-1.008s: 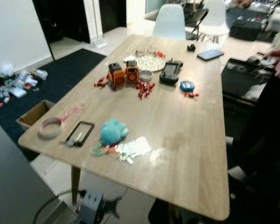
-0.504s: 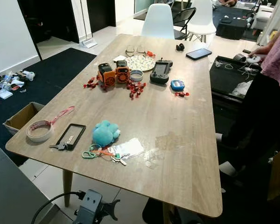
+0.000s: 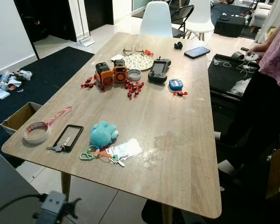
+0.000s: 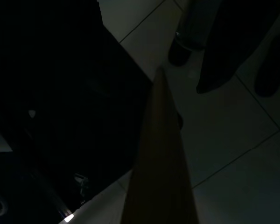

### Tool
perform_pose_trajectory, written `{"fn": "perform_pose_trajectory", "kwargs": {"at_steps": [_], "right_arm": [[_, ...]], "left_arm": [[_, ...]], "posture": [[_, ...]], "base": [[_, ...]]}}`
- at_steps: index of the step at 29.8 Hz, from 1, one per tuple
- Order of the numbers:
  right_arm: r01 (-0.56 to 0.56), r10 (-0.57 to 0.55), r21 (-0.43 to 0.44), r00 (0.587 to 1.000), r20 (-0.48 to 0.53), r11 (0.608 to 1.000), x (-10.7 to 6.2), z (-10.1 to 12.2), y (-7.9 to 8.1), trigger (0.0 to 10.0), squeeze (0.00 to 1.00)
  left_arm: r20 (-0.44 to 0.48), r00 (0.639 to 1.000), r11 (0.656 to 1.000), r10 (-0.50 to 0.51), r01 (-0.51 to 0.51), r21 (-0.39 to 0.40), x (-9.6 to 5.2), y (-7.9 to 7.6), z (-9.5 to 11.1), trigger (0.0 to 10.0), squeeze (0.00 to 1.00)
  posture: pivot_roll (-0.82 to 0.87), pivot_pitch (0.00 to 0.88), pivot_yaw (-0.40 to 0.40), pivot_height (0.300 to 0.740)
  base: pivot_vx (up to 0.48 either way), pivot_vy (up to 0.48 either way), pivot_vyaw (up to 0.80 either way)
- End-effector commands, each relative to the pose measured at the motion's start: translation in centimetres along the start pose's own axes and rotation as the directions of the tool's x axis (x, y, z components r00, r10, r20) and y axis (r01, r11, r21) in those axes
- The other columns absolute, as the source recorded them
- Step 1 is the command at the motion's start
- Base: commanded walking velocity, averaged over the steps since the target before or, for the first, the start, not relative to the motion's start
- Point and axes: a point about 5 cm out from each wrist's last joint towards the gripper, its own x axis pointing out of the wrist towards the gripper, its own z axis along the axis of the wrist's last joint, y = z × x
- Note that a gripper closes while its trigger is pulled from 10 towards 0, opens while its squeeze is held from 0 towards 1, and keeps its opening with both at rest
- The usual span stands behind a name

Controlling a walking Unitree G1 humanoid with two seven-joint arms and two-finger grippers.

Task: Hang keys on a hook

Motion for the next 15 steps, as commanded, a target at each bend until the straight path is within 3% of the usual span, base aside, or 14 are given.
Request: {"fn": "perform_pose_trajectory", "kwargs": {"at_steps": [1,4,5,8,10,11,12,15], "right_arm": [[-0.001,0.001,0.005,1.000,-0.017,1.000,-0.2,-0.5,0.1,10.0,0.00],[-0.001,0.001,0.005,1.000,-0.017,1.000,-0.2,-0.5,0.1,10.0,0.00],[-0.001,0.001,0.006,1.000,-0.016,1.000,-0.2,-0.5,0.0,10.0,0.00],[-0.001,0.001,0.006,1.000,-0.016,1.000,-0.2,-0.5,0.0,10.0,0.00],[0.000,0.000,0.007,1.000,-0.015,1.000,-0.2,-0.5,0.0,10.0,0.00],[0.000,0.000,0.007,1.000,-0.015,1.000,-0.2,-0.5,0.0,10.0,0.00],[0.000,0.001,0.006,1.000,-0.017,1.000,-0.2,-0.5,-0.1,10.0,0.00],[-0.002,0.002,0.003,1.000,-0.019,1.000,-0.2,-0.6,-0.1,10.0,0.00]], "left_arm": [[0.017,0.999,0.998,-0.042,0.042,0.039,-0.7,0.6,-0.2,10.0,0.00],[0.049,0.991,0.986,-0.122,0.115,0.118,-1.5,0.9,-0.2,10.0,0.00],[0.049,0.980,0.965,-0.191,0.178,0.195,-2.4,1.4,-0.4,10.0,0.00],[0.042,0.971,0.950,-0.237,0.222,0.221,-3.1,2.0,-0.6,10.0,0.00],[0.081,0.960,0.950,-0.268,0.250,0.186,-3.7,2.9,-0.2,10.0,0.00],[0.091,0.945,0.936,-0.313,0.291,0.201,-4.2,3.1,-0.1,10.0,0.00],[0.084,0.912,0.895,-0.402,0.372,0.248,-4.8,3.0,0.1,10.0,0.00],[0.044,0.863,0.824,-0.503,0.463,0.325,-5.3,2.5,0.2,10.0,0.00]], "posture": [[0.03,0.066,0.010,0.740],[0.03,0.068,0.009,0.740],[0.03,0.068,0.008,0.740],[0.03,0.068,0.008,0.740],[0.03,0.068,0.008,0.740],[0.03,0.069,0.007,0.740],[0.03,0.070,0.006,0.740],[0.03,0.071,0.004,0.740]], "base": [[0.000,0.000,0.00],[0.000,0.000,0.00],[0.000,0.000,0.00],[0.000,0.000,0.00],[0.000,0.000,0.00],[0.000,0.000,0.00],[0.000,0.000,0.00],[0.000,0.000,0.00]]}}
